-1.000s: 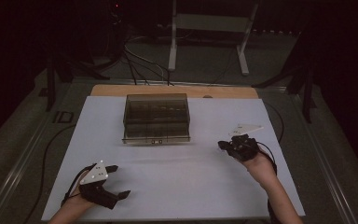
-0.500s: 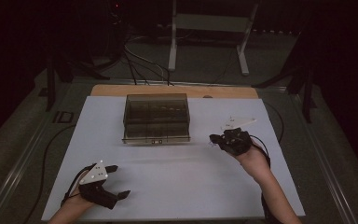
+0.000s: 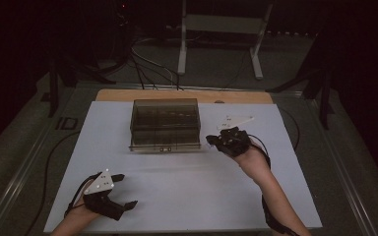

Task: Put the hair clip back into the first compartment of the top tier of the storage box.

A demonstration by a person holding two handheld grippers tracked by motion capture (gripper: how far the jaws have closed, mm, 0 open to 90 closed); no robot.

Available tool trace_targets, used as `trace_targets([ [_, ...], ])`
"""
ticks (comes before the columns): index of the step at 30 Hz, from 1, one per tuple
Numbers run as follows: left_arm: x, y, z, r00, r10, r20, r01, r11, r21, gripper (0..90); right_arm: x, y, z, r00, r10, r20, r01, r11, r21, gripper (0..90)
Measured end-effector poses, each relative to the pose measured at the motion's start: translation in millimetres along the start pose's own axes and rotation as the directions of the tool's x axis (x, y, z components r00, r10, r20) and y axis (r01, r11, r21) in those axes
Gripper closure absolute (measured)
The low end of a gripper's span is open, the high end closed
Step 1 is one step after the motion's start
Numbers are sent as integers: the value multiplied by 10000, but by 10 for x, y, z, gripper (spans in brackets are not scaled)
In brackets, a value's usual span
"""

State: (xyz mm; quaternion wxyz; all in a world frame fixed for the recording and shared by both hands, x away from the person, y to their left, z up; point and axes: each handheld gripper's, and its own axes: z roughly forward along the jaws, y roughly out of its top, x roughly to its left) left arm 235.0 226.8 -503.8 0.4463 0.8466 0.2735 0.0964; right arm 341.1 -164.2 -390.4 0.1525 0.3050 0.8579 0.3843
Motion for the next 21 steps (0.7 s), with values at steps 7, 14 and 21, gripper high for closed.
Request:
trace_targets([
  [7, -1, 1, 0, 10000, -17, 20, 17, 10000, -17, 3, 82, 139, 118, 9998, -143, -160, 142, 9999, -96, 900],
  [14, -3, 4, -7, 10000, -7, 24, 7, 10000, -40, 3, 188, 251, 288, 9988, -272, -397, 268, 9996, -121, 900],
  [21, 1, 7, -8, 10000, 15, 54, -15, 10000, -46, 3, 265, 359, 447, 9984, -343, -443, 335, 9992, -199, 900],
])
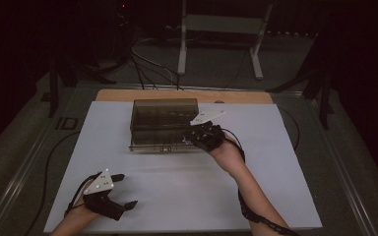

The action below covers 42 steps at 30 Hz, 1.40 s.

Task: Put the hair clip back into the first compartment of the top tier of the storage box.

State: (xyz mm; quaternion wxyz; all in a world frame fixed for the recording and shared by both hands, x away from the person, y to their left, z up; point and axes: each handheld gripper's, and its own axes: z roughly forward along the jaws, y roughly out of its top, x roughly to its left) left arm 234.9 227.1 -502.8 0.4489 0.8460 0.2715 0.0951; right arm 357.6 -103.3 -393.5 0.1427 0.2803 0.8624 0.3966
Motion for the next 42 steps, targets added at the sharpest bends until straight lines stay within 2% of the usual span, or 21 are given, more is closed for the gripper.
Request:
trace_targets([
  [17, -5, 2, -4, 10000, 1, 34, -1, 10000, -43, 3, 225, 318, 336, 9991, -367, -195, 364, 9993, -114, 900],
  [30, -3, 6, -10, 10000, 35, 53, -34, 9999, -101, 3, 384, 489, 636, 9971, -578, -495, 569, 9982, -199, 900],
  [42, -6, 3, -5, 10000, 18, 93, -17, 9999, -111, 3, 490, 642, 890, 9955, -795, -517, 788, 9968, -153, 900],
])
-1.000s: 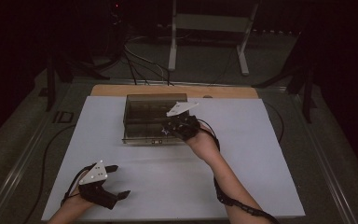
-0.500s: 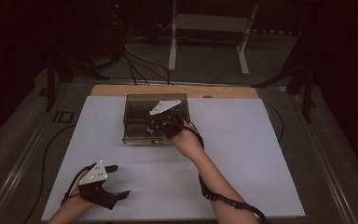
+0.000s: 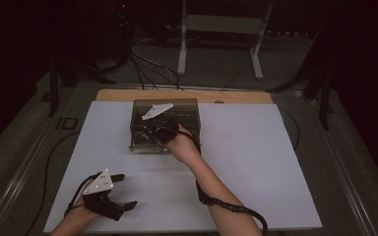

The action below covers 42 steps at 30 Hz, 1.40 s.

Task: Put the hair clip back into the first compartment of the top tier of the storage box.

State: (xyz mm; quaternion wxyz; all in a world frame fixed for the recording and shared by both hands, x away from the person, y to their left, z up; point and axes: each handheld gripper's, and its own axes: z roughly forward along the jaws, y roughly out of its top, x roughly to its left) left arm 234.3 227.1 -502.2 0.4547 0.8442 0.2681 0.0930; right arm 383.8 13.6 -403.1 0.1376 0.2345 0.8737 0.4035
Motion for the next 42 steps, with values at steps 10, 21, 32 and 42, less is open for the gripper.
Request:
trace_targets([
  [10, 6, 3, -5, 10000, 10, 17, -10, 10000, -38, 3, 37, 51, 165, 10000, 0, 61, 0, 9999, 121, 900],
  [21, 12, 0, -7, 10000, -18, 30, 18, 10000, -68, 3, 21, 19, 241, 9994, 320, 165, -322, 9994, 127, 749],
  [32, 13, 0, -5, 10000, -25, 23, 25, 10000, -47, 3, 33, 17, 125, 9976, 645, -247, -643, 9979, 79, 290],
  [42, 12, -1, -4, 10000, -23, 20, 23, 10000, -49, 3, 67, -50, 36, 9957, 581, -720, -566, 9982, 219, 112],
])
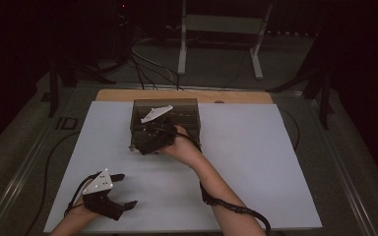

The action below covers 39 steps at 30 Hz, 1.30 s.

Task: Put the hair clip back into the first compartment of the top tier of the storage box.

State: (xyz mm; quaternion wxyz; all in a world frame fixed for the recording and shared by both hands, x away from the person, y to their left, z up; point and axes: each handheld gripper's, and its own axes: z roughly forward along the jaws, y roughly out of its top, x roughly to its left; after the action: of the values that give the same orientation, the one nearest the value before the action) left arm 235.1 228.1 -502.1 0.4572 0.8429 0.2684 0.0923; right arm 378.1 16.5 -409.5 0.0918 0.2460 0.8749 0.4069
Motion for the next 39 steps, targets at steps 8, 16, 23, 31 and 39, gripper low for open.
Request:
trace_targets([
  [8, -4, -1, 5, 10000, 10, 6, -10, 10000, 35, 3, -67, -62, -188, 9997, 236, 15, -236, 9992, -333, 27],
  [16, -4, -1, 6, 10000, 10, 7, -10, 10000, 65, 3, -148, -172, -369, 9998, 124, 127, -117, 9985, -530, 26],
  [23, -2, -4, 12, 10000, 7, -18, -6, 9999, 104, 3, -242, -316, -506, 9992, 203, 351, -189, 9991, -383, 27],
  [31, 2, -10, 15, 10000, -25, 2, 25, 9999, 128, 3, -370, -481, -754, 9964, 436, 721, -386, 9969, -683, 27],
  [39, 4, -12, 17, 10000, -28, -9, 28, 9999, 130, 3, -467, -690, -1005, 9928, 543, 1064, -441, 9945, -954, 27],
])
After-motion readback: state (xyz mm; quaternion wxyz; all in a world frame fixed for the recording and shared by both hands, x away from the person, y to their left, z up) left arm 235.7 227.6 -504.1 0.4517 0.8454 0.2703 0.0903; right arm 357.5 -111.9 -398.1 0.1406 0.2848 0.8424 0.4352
